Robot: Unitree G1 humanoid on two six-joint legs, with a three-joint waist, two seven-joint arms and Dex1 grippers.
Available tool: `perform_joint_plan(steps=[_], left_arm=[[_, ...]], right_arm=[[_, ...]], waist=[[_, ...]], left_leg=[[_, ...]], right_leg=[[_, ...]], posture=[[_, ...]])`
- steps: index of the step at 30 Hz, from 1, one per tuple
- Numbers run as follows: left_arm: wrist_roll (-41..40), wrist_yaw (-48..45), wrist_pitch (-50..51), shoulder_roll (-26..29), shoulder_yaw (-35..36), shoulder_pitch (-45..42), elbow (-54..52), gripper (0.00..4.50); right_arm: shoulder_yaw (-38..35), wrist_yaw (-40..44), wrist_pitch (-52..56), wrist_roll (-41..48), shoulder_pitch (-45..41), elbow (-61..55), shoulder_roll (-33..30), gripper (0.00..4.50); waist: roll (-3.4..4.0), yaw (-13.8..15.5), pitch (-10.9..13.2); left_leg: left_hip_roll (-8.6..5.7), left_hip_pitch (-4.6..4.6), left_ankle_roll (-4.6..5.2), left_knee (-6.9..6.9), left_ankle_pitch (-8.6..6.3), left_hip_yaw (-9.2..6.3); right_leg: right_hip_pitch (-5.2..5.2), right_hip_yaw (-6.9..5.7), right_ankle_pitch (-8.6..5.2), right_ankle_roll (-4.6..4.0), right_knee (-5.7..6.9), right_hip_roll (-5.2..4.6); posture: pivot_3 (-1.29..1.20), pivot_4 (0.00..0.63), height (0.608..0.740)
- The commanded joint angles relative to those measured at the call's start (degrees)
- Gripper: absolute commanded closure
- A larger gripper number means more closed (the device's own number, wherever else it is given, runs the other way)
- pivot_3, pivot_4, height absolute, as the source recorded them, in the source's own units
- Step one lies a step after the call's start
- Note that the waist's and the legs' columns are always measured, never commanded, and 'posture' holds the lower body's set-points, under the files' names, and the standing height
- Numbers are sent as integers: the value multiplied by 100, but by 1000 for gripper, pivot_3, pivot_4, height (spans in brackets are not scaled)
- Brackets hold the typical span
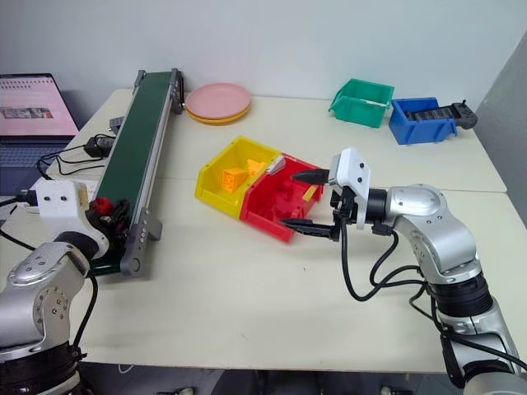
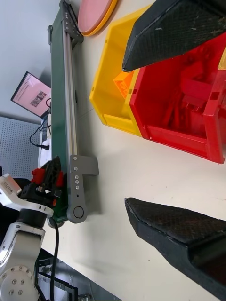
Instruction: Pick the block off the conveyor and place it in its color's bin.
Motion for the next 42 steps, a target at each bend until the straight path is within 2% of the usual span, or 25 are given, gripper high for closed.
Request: perform_joint_plan(steps=[1, 6, 9, 13, 18, 25, 27, 28, 38, 39, 42], left_arm=[[-171, -296, 87, 267, -415, -527, -485, 2970], [-539, -1043, 221, 267, -1337, -1534, -211, 2970], [-581, -1656, 15, 132, -2010, -2147, 455, 2970], [-365, -2396, -405, -231, -3004, -2956, 1403, 2970], [-89, -2749, -889, -497, -3426, -3299, 2177, 2970], [351, -3026, -1466, -649, -3679, -3442, 2779, 2970], [381, -3092, -1502, -690, -3663, -3455, 2843, 2268], [388, -3133, -1514, -699, -3658, -3461, 2862, 2218], [337, -3296, -1395, -632, -3467, -3393, 2525, 202], [275, -3240, -1408, -630, -3337, -3363, 2401, 52], [130, -3282, -1492, -484, -3053, -3199, 1922, 52]], right_arm=[[-259, -116, 50, 121, -74, -320, -92, 0], [-565, -365, 277, 152, 236, -769, -354, 0], [-789, -546, 387, 13, 722, -1219, -723, 0], [-1453, -605, 1007, 467, 1558, -2030, -1316, 0], [-1788, -849, 1451, 803, 2140, -2682, -1564, 0], [-1926, -1253, 1647, 982, 2363, -3015, -1557, 0], [-1956, -1315, 1653, 1008, 2416, -3049, -1586, 0], [-1965, -1333, 1654, 1019, 2440, -3060, -1600, 0], [-1871, -1411, 1573, 1122, 2380, -2961, -1644, 0], [-1840, -1407, 1557, 1118, 2346, -2931, -1644, 0], [-1749, -1380, 1490, 1080, 2254, -2826, -1639, 0]], waist=[[0, 11, 0], [-2, 60, 0], [-1, 69, 0], [0, 55, 1], [0, -44, 1], [0, -49, 1], [0, -26, 1], [0, -16, 1], [0, -3, 1], [0, -3, 1], [0, -12, 1]], left_leg=[[0, 0, 0, 0, 0, -1], [-6, -11, -2, 3, 1, -12], [-10, -16, -3, 3, 2, -7], [-9, -17, -2, 3, 2, -2], [-3, -6, 0, 3, 1, 5], [1, -5, 0, 3, 2, 2], [0, -7, 0, 4, 2, 3], [0, -10, 0, 4, 2, 2], [0, -10, 0, 6, 2, 1], [0, -10, 0, 6, 2, 1], [1, -10, 0, 7, 2, 3]], right_leg=[[0, -2, 0, 0, 2, 0], [2, -13, 0, 0, -5, -1], [1, -9, -1, 2, -10, -3], [-2, -5, -1, 2, -8, -2], [-1, 7, -1, 3, -1, 10], [0, 11, -1, 2, 1, 22], [0, 12, -1, 3, -2, 21], [-1, 12, -1, 3, -4, 21], [-1, 10, -1, 3, -1, 21], [-1, 10, -1, 3, -2, 21], [-1, 13, -1, 3, -2, 21]], posture=[[0, 150, 740], [0, 150, 740], [0, 150, 740], [0, 150, 740], [0, 150, 740], [0, 150, 740], [0, 150, 740], [0, 150, 740], [0, 150, 740], [0, 150, 740], [0, 150, 740]])
